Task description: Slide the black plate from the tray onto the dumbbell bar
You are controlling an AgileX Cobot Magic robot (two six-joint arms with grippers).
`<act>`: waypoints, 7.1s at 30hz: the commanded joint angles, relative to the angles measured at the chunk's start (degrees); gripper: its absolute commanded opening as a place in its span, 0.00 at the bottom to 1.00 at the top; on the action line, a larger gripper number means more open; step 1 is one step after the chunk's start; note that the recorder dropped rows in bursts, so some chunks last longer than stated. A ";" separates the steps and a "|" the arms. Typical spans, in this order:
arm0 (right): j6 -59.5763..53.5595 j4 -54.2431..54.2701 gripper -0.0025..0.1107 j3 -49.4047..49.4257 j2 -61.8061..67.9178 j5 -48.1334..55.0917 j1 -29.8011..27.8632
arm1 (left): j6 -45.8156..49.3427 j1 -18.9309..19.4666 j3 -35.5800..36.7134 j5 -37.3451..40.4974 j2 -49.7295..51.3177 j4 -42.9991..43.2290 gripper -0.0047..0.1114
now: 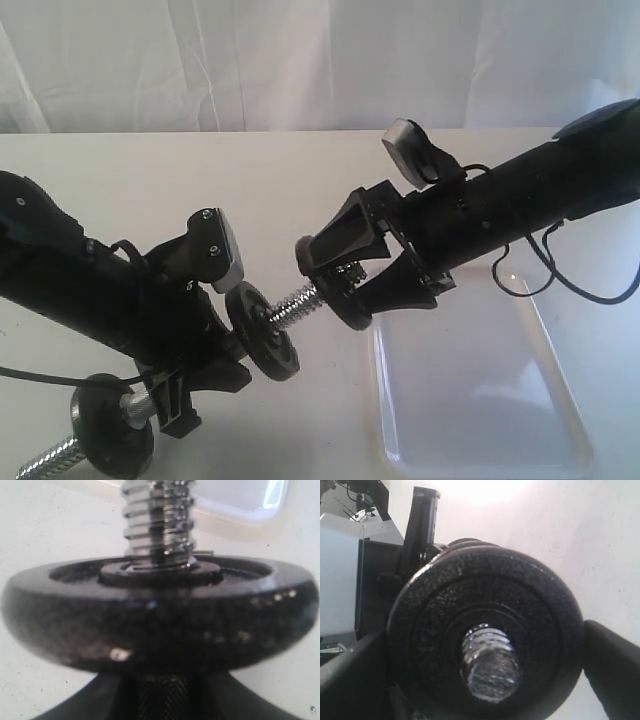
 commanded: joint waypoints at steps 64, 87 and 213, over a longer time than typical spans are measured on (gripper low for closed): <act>-0.47 -0.20 0.86 -4.34 1.74 0.12 -9.08 | -11.45 -0.66 -1.90 1.81 -3.16 -6.56 0.04; -1.67 3.84 0.02 -4.23 -8.36 0.12 -9.49 | -29.74 -0.66 -0.44 -6.21 0.82 -5.67 0.04; 1.94 0.01 0.02 -4.23 -17.84 0.12 -5.06 | -43.95 -0.66 -7.40 -1.12 7.75 -12.16 0.04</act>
